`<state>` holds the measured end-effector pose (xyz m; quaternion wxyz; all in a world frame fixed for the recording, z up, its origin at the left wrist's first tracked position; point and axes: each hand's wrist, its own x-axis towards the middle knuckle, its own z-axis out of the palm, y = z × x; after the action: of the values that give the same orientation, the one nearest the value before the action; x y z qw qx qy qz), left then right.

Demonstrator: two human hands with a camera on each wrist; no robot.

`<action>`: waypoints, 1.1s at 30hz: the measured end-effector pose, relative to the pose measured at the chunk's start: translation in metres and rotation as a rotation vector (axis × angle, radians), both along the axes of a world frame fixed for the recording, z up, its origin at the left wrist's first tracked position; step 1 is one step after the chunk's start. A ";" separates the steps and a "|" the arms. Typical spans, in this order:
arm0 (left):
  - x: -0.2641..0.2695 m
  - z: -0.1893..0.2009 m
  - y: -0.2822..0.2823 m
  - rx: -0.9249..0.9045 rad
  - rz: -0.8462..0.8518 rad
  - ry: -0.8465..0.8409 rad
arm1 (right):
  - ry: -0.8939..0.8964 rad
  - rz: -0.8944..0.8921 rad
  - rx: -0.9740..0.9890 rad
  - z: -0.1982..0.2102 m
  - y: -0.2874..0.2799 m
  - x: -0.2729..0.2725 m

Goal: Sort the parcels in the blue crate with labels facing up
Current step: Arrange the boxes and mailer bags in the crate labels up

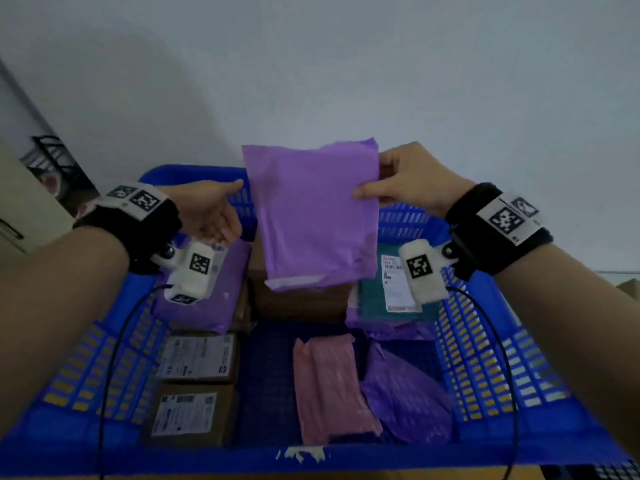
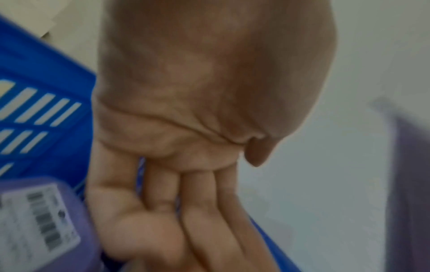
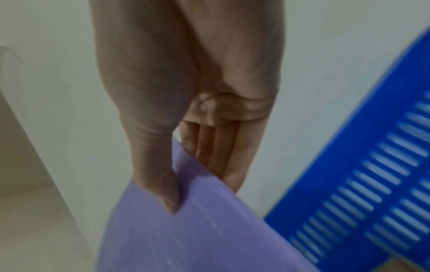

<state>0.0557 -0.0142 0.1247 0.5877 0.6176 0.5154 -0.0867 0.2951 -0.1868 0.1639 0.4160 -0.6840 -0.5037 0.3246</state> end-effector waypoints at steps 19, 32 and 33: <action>0.027 -0.037 -0.042 -0.162 0.365 -0.585 | -0.254 0.103 0.189 -0.056 -0.029 0.005; 0.041 -0.021 -0.043 0.643 -0.019 -0.381 | -0.498 0.024 0.219 -0.044 -0.014 0.003; 0.044 -0.013 -0.043 0.750 -0.139 -0.373 | -0.584 0.047 0.243 -0.038 -0.008 0.000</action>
<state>0.0995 -0.0572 0.1122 0.3982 0.8272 0.3529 0.1807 0.2955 -0.1949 0.1258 0.3250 -0.6816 -0.6527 0.0615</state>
